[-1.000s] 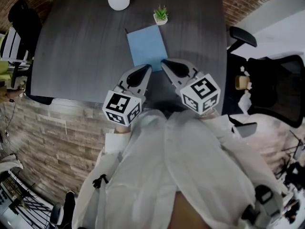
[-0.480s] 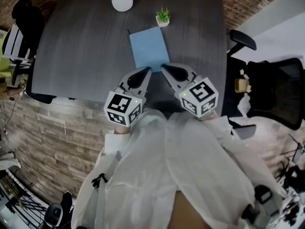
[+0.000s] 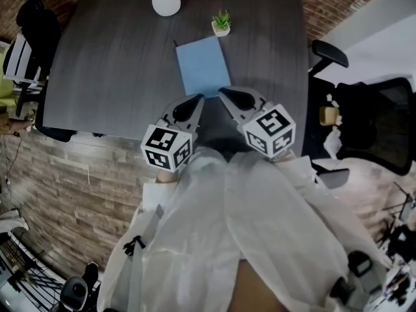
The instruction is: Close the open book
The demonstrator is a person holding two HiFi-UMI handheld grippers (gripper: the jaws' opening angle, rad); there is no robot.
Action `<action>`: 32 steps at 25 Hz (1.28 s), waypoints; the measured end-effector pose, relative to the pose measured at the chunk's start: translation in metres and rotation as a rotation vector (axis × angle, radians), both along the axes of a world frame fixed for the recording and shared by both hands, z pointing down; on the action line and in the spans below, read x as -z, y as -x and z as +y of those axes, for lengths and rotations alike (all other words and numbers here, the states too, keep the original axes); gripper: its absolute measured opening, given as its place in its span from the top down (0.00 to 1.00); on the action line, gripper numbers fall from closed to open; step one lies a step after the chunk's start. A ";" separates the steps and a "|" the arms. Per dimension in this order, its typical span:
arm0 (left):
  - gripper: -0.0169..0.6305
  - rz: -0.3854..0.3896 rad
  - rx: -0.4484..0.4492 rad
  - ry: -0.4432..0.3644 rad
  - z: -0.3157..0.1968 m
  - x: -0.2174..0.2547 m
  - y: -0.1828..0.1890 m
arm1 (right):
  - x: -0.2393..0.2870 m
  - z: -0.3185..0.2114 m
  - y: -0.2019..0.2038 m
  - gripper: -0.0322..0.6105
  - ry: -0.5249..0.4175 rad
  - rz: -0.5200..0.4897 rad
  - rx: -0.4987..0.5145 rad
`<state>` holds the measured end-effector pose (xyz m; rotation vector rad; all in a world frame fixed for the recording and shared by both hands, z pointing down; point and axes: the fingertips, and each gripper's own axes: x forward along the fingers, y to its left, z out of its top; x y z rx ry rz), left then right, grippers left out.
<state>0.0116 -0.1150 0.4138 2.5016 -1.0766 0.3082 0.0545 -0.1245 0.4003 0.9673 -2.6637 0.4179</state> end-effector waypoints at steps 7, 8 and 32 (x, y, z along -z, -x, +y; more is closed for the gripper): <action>0.97 0.011 -0.004 0.013 0.001 -0.001 -0.001 | -0.007 0.006 0.004 0.94 0.026 0.005 0.016; 0.97 0.010 -0.005 0.014 0.001 -0.001 -0.002 | -0.007 0.006 0.005 0.94 0.029 0.005 0.019; 0.97 -0.013 -0.006 0.022 0.003 -0.006 -0.002 | -0.008 0.002 0.001 0.94 0.018 0.021 0.006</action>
